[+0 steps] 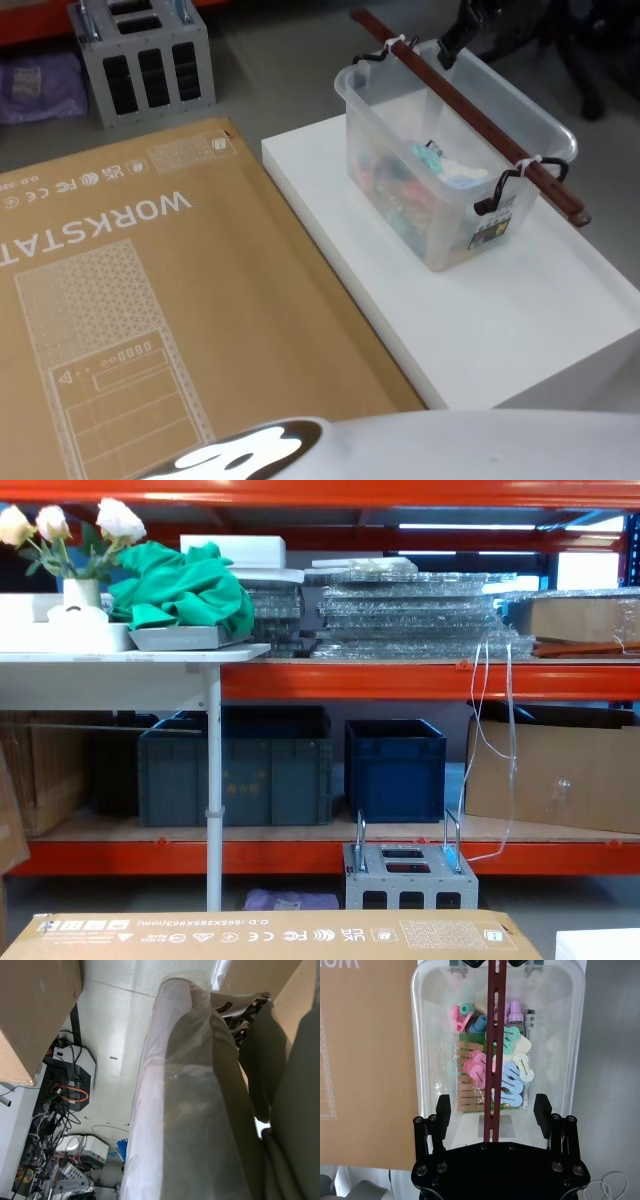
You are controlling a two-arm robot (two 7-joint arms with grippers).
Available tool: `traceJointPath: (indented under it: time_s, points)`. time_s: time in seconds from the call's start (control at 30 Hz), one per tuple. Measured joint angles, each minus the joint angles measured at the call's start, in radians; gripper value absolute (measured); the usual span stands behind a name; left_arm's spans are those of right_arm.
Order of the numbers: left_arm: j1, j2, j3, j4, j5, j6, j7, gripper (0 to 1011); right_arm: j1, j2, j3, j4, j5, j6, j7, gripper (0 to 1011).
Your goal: Use one hand to grasp the basket and place it at the designated location.
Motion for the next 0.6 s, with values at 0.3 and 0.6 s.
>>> traceJointPath:
  time_s: [0.3,0.6]
  points:
    - [0.000,0.000,0.000,0.000,0.000,0.000,0.000,0,0.013,-0.042,-0.030,0.061,-0.003,-0.028,0.009,1001]
    - [0.000,0.000,0.000,0.000,0.000,0.000,0.000,0,0.026,-0.074,-0.064,0.116,-0.011,-0.042,0.024,1001]
